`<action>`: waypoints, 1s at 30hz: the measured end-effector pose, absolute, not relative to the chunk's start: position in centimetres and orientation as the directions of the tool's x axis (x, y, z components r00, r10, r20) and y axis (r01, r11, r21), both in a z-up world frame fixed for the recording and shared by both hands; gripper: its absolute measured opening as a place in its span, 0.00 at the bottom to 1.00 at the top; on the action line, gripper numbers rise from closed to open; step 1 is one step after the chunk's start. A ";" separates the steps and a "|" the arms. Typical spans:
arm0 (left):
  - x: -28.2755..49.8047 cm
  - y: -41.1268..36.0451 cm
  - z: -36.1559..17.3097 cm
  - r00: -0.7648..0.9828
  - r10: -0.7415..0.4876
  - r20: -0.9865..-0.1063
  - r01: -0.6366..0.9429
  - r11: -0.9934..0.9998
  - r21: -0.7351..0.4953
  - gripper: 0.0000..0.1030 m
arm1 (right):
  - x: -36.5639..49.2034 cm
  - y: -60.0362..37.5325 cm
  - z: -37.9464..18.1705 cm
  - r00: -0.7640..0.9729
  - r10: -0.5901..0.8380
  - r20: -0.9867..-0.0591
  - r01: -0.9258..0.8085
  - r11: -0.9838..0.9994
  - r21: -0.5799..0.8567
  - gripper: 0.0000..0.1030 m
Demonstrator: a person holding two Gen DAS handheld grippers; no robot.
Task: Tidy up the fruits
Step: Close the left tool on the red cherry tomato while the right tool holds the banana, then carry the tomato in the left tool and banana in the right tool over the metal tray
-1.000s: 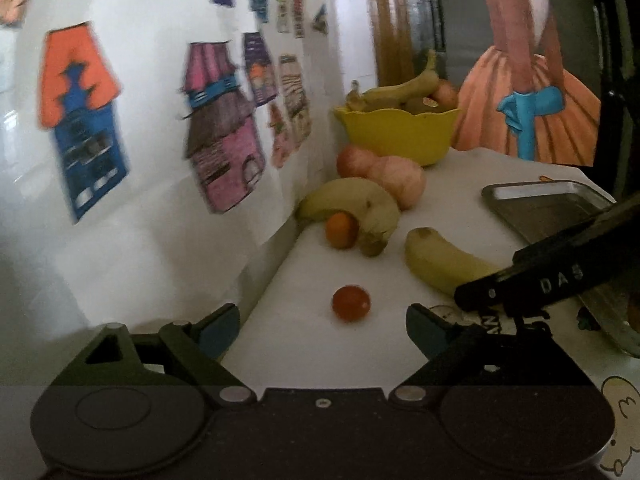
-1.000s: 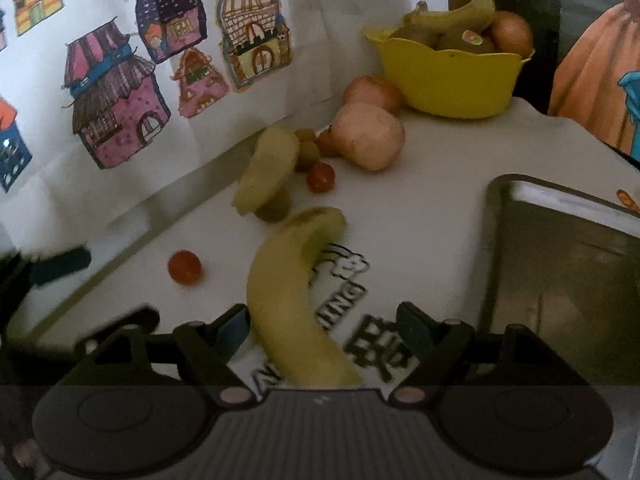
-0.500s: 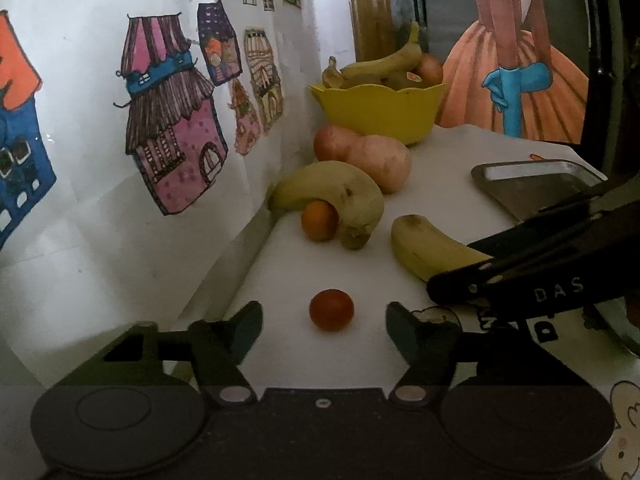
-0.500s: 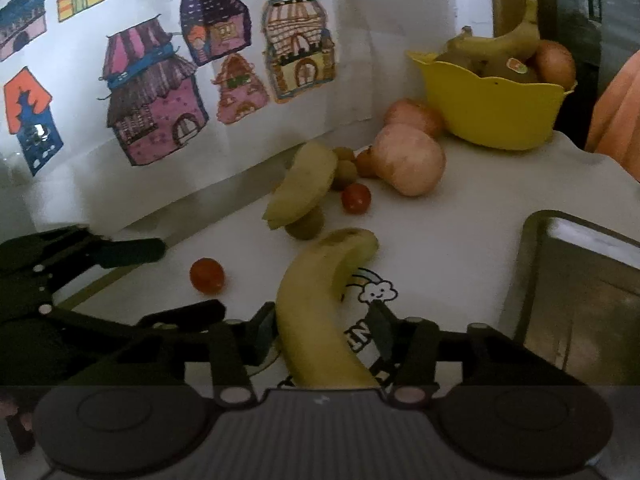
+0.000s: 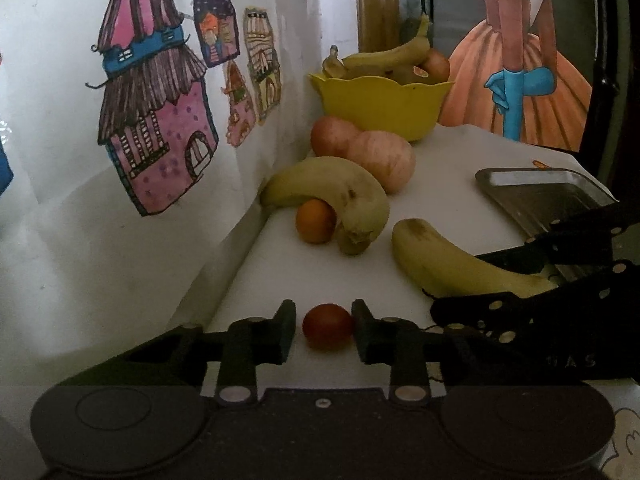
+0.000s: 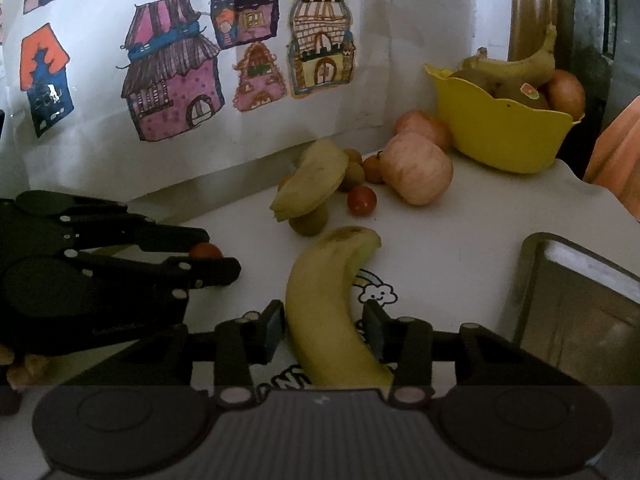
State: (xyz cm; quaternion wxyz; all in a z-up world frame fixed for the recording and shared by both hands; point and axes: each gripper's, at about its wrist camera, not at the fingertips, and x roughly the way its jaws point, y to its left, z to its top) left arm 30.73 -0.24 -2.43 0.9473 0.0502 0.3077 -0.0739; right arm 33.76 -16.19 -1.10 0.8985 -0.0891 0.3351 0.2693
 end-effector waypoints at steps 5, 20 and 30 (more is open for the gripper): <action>30.6 -0.7 -2.4 0.802 -0.100 -0.589 0.172 0.983 0.068 0.27 | 33.6 -16.4 -1.3 0.638 0.429 -0.640 -0.542 0.840 0.023 0.47; 30.4 -0.9 -2.3 0.802 -0.101 -0.589 0.174 0.982 0.068 0.26 | 33.2 -16.2 -1.2 0.645 0.431 -0.631 -0.548 0.836 0.010 0.38; 29.4 -1.2 -2.3 0.802 -0.095 -0.589 0.158 0.986 0.056 0.26 | 31.2 -15.4 -0.9 0.672 0.399 -0.624 -0.555 0.829 -0.067 0.37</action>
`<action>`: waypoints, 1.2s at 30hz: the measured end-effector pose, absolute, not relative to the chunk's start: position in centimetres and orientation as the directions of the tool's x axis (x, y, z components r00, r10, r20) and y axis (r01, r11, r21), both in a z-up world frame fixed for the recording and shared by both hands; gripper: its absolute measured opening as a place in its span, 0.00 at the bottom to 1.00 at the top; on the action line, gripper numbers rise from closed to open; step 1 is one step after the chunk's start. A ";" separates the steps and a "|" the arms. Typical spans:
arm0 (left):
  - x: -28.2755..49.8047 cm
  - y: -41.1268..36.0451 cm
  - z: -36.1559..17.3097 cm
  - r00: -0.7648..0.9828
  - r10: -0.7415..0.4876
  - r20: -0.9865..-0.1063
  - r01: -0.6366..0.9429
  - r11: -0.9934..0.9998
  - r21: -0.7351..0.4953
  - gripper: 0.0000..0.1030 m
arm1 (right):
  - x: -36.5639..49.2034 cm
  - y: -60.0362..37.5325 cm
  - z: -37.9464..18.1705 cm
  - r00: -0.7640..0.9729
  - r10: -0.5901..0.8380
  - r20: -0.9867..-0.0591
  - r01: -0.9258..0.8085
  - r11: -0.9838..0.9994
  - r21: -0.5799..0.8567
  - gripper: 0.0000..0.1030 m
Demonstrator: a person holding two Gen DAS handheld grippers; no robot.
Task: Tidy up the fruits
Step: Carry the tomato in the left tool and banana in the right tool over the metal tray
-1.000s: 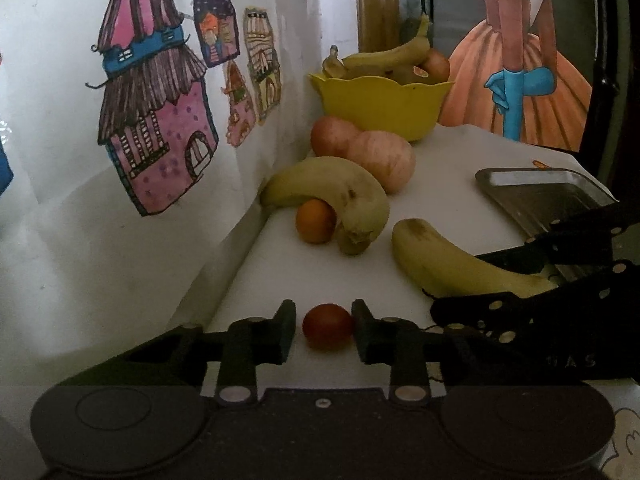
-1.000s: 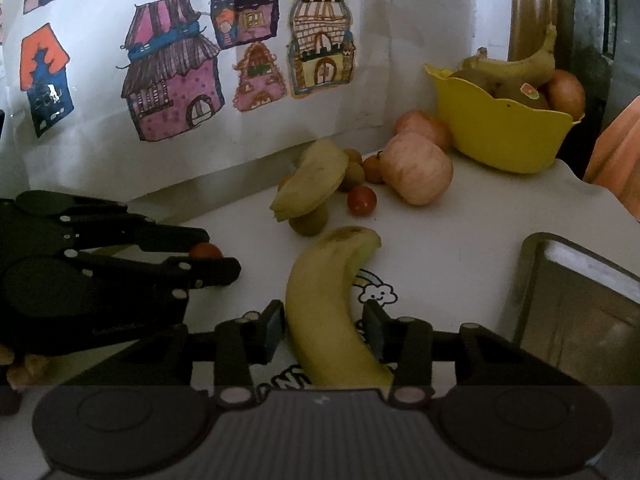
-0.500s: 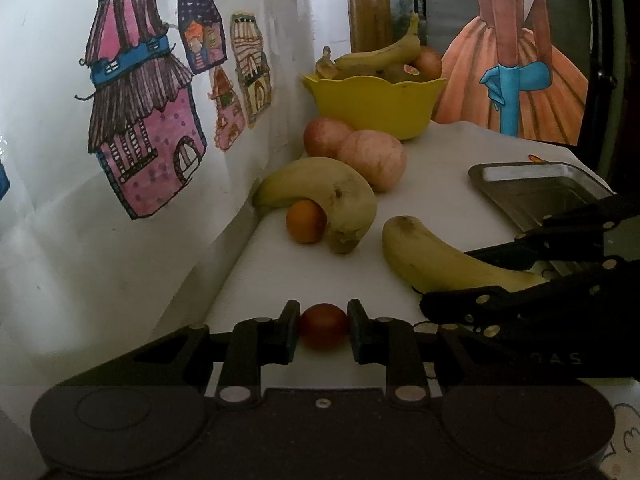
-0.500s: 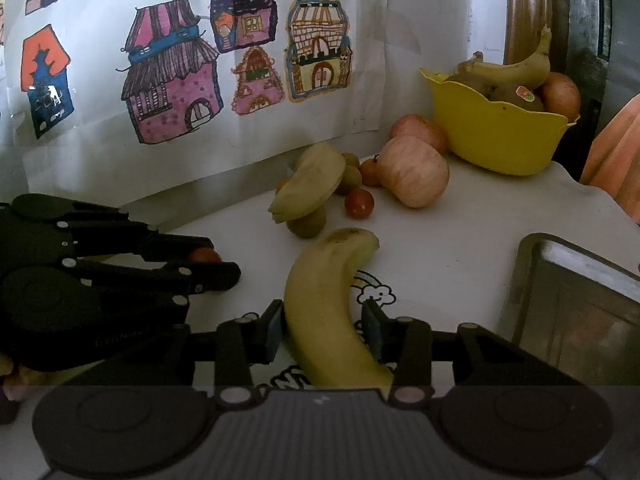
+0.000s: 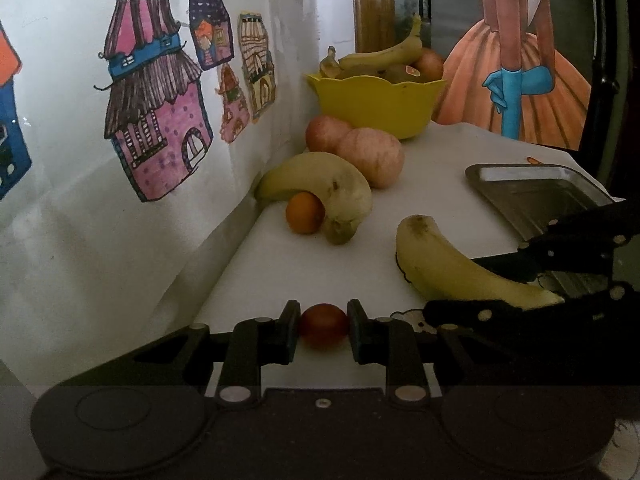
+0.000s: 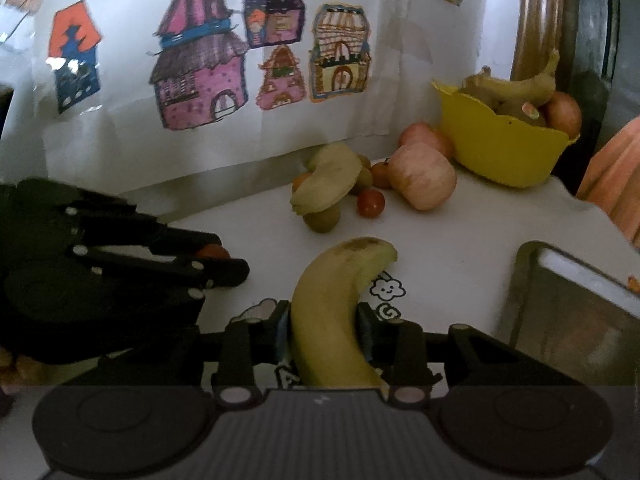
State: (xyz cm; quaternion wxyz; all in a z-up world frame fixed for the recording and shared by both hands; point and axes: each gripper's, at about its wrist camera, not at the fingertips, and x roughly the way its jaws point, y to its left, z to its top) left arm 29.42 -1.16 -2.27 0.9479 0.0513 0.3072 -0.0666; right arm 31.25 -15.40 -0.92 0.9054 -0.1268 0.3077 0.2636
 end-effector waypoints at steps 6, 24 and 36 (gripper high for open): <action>28.7 -1.4 -1.8 0.811 -0.084 -0.578 0.143 0.988 0.057 0.26 | 28.9 -14.4 -1.0 0.725 0.352 -0.592 -0.563 0.798 -0.215 0.37; 28.4 -6.1 1.3 0.866 -0.140 -0.480 0.167 0.986 0.014 0.26 | 26.3 -19.3 0.9 0.861 0.232 -0.452 -0.412 0.840 -0.353 0.37; 35.3 -16.0 1.8 0.854 -0.321 -0.410 0.329 0.943 -0.054 0.26 | 32.0 -30.2 1.7 0.897 0.079 -0.436 -0.220 0.934 -0.283 0.37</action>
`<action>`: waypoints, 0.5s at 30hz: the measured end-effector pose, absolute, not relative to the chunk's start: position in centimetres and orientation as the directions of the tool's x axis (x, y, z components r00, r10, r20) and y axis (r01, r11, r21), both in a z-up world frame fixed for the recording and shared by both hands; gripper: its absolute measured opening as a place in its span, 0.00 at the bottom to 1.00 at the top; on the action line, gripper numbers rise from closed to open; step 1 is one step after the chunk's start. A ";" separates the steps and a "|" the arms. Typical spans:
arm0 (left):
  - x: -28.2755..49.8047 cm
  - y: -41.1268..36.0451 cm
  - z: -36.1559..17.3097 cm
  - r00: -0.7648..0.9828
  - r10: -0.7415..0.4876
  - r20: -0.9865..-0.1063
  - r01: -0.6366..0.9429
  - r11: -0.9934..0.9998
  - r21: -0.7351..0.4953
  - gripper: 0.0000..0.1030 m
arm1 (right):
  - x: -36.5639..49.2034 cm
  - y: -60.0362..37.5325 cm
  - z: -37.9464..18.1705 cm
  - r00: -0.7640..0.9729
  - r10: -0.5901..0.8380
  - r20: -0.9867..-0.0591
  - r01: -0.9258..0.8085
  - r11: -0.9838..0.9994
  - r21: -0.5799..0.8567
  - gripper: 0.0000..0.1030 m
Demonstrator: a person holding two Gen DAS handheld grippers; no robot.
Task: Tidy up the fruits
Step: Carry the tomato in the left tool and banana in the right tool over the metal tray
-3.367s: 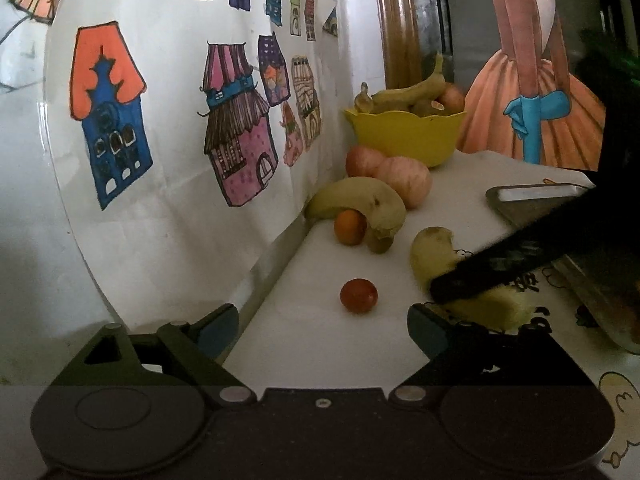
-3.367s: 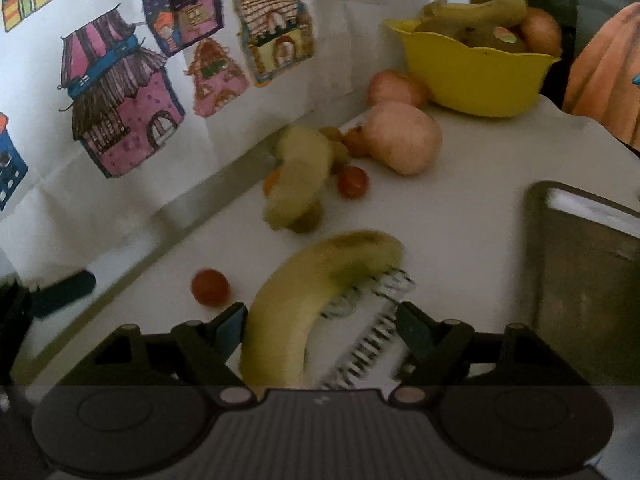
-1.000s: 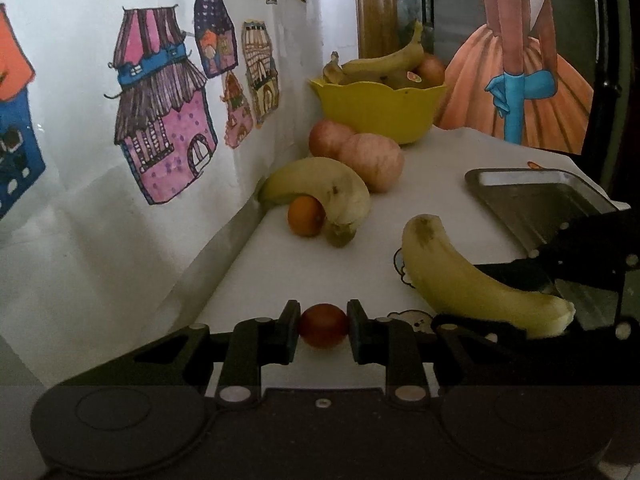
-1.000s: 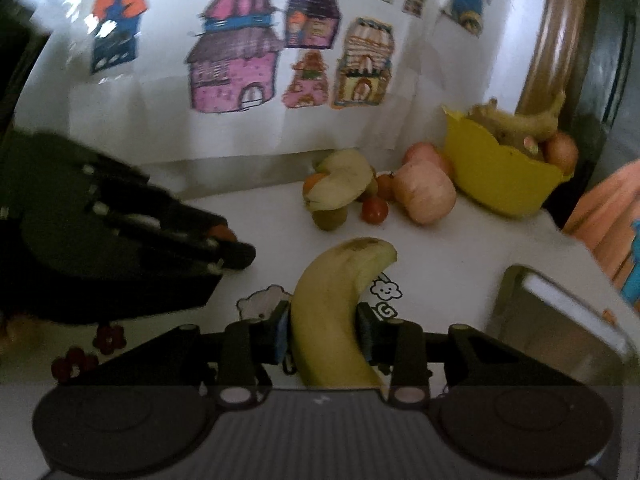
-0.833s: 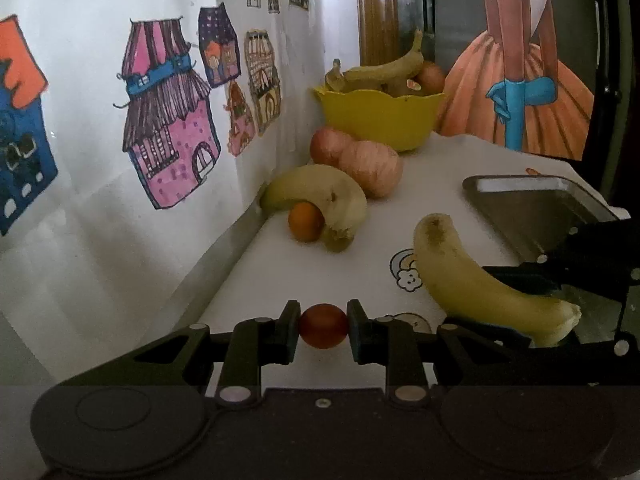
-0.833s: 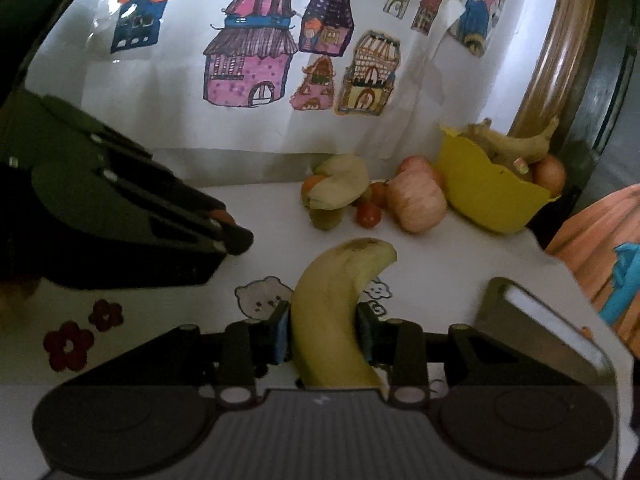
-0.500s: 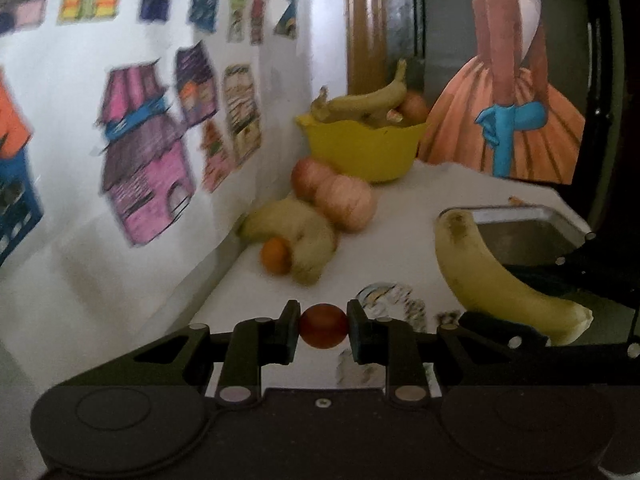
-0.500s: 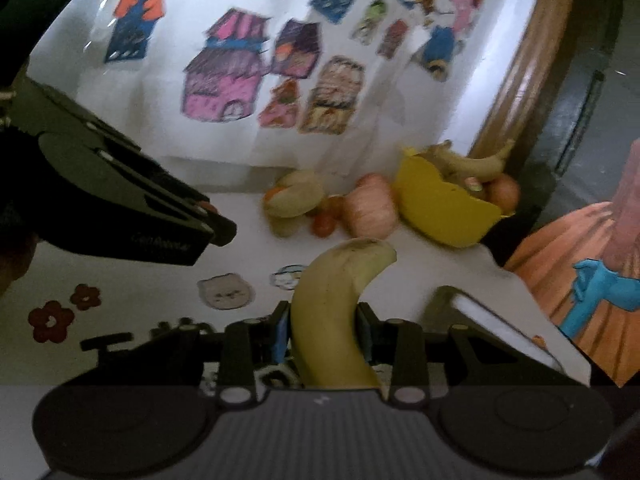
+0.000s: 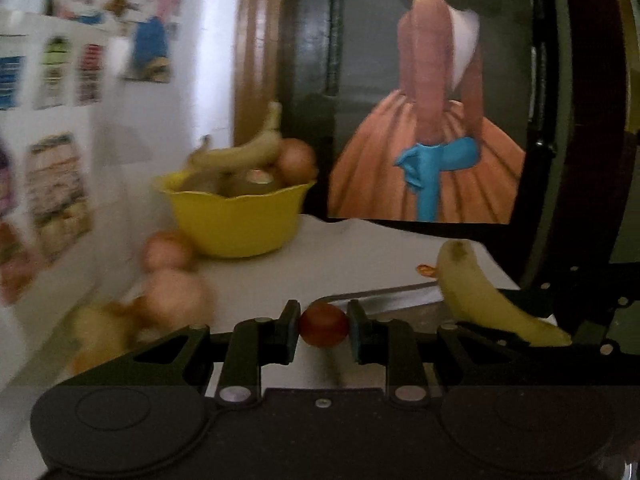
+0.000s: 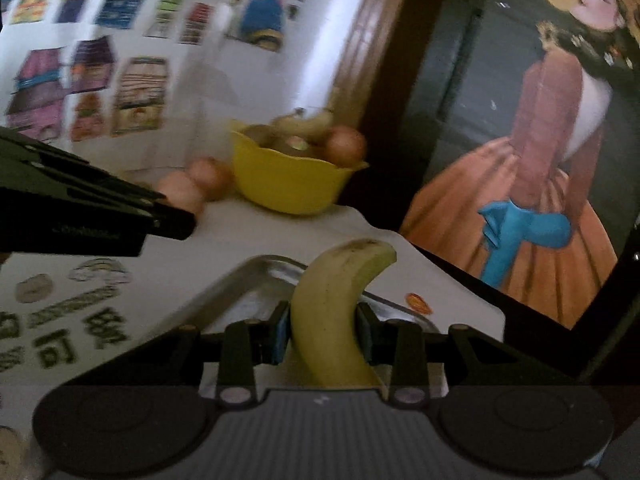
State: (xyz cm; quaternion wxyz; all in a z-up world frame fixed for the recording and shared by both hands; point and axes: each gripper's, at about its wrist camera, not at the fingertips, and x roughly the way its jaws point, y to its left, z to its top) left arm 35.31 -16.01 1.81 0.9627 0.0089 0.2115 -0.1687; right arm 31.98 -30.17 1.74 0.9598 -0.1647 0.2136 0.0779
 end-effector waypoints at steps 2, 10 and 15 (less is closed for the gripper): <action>36.7 -17.3 1.3 0.836 -0.336 -0.433 0.342 0.937 -0.066 0.26 | 32.8 -31.3 1.5 0.892 0.079 -0.445 -0.215 0.940 -0.265 0.37; 40.9 -19.6 -1.1 0.768 -0.350 -0.536 0.336 0.933 -0.127 0.26 | 35.3 -34.6 -0.1 0.845 0.118 -0.521 -0.219 0.966 -0.136 0.37; 41.8 -19.9 -1.7 0.750 -0.346 -0.564 0.330 0.934 -0.135 0.26 | 36.3 -35.1 -0.4 0.814 0.149 -0.562 -0.235 0.968 -0.083 0.37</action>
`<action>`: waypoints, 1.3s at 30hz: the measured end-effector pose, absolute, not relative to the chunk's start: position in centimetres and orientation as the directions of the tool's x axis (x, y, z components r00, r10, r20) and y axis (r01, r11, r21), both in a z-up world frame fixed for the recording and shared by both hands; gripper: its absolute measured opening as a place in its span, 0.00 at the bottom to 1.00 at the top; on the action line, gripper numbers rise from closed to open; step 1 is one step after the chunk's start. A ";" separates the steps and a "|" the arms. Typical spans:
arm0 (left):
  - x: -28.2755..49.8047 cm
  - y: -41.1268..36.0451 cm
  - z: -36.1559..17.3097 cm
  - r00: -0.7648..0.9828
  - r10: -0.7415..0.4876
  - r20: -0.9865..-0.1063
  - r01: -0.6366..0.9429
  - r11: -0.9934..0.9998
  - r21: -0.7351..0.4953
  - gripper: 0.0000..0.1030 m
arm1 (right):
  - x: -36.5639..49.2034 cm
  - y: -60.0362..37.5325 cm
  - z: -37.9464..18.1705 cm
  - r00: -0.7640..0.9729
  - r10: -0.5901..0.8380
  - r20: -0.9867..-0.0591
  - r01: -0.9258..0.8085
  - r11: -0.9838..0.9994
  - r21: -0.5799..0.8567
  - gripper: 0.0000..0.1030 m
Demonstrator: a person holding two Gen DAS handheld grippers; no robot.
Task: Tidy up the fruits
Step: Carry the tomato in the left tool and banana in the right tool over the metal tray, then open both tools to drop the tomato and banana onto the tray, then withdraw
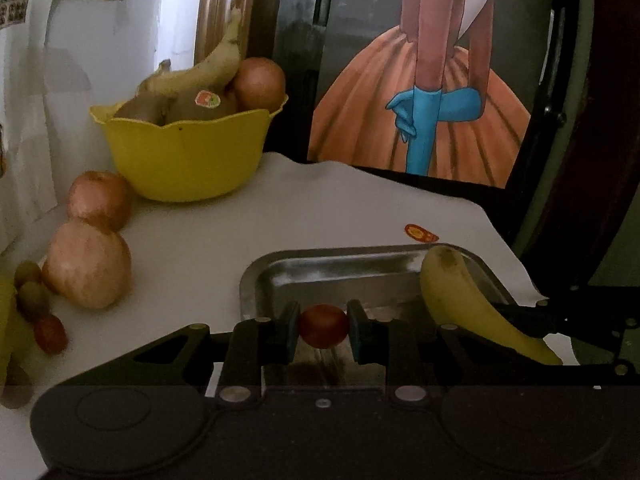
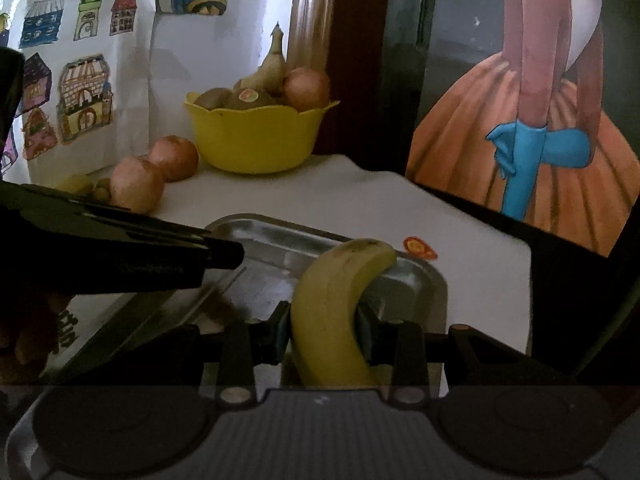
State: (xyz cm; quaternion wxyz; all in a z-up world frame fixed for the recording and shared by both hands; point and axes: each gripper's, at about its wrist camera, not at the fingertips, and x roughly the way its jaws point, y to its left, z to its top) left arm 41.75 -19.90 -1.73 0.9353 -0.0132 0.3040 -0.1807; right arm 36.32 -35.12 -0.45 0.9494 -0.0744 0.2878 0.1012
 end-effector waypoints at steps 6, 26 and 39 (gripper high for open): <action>42.0 -19.8 -1.8 0.737 -0.329 -0.591 0.319 0.939 -0.126 0.28 | 37.2 -34.9 -0.9 0.786 0.151 -0.600 -0.245 0.966 -0.078 0.39; 30.5 -12.6 5.8 0.878 -0.258 -0.404 0.199 0.963 -0.183 0.99 | 24.8 -33.7 6.0 0.946 0.076 -0.315 -0.125 0.982 -0.139 1.00; 19.7 -7.2 8.9 0.940 -0.185 -0.287 0.150 0.979 -0.141 0.99 | 14.9 -30.6 9.3 0.980 0.088 -0.181 -0.109 0.988 -0.113 1.00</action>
